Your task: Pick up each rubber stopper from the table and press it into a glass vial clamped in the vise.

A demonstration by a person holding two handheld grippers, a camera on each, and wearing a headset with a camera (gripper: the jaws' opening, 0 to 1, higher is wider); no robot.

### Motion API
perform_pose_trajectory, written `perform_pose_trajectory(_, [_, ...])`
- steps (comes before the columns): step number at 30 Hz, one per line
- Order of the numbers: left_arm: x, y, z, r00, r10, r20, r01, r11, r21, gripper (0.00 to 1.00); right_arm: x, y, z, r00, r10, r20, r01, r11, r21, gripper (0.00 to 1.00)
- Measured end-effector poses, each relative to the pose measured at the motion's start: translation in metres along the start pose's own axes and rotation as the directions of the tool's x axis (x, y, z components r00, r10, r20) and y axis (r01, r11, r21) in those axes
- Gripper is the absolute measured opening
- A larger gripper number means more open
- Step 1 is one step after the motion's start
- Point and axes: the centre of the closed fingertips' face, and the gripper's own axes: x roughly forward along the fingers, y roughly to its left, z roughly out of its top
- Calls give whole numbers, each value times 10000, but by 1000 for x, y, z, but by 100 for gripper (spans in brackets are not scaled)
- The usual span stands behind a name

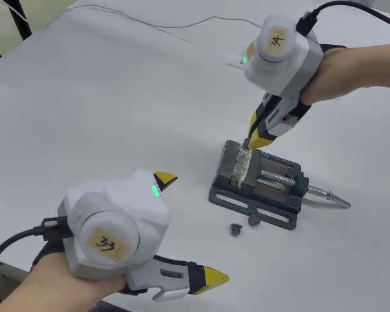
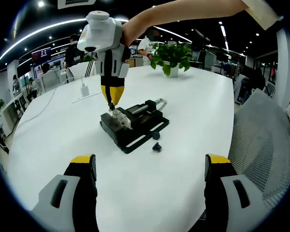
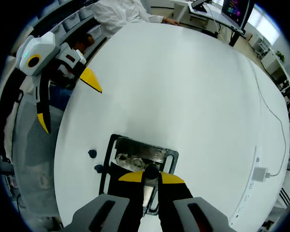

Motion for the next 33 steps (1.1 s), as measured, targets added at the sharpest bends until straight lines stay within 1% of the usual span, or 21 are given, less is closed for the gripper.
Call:
perform_pose_trajectory(3, [0,0,0,10000,-16,-17,16,10000,-6,92,0,2,1,9999,-3,-151,3,10000,-16,6])
perform_pose_trajectory(6, [1,-1,-1,10000,-29,-13,29,10000,-17,92,1,0,1,9995,18,-314,-18,10000,24,6])
perform_pose_trajectory(9, [2,-1,0,10000,-48,-6,48,10000,-15,92,1,2,2,9991,20,-424,-5,9994,356,5])
perform_pose_trajectory(12, [3,-2,1,10000,-73,28,73,10000,-23,92,2,-2,2,9992,76,-390,-37,9951,992,5])
perform_pose_trajectory(16, [6,-5,1,9999,-156,4,156,9999,8,91,3,0,2,9989,44,-467,10,9934,1147,5])
perform_pose_trajectory(21, [7,-6,4,9998,-209,80,209,9998,4,91,4,0,2,9981,151,-595,-55,9875,1574,5])
perform_pose_trajectory(23, [7,-5,4,9997,-214,76,214,9998,-2,91,4,1,2,9975,199,-671,-63,9805,1964,5])
perform_pose_trajectory(25, [7,-6,3,9997,-230,34,230,9997,7,91,5,2,2,9970,180,-757,-13,9766,2149,5])
perform_pose_trajectory(27, [7,-6,2,9997,-230,13,230,9997,21,91,5,4,3,9965,150,-828,31,9766,2151,5])
perform_pose_trajectory(29, [7,-7,3,9997,-227,21,227,9997,16,91,4,6,2,9961,146,-871,28,9805,1964,5])
perform_pose_trajectory(33, [5,-6,2,9999,-163,8,163,9999,-1,90,1,10,1,9971,171,-740,-44,9857,1687,6])
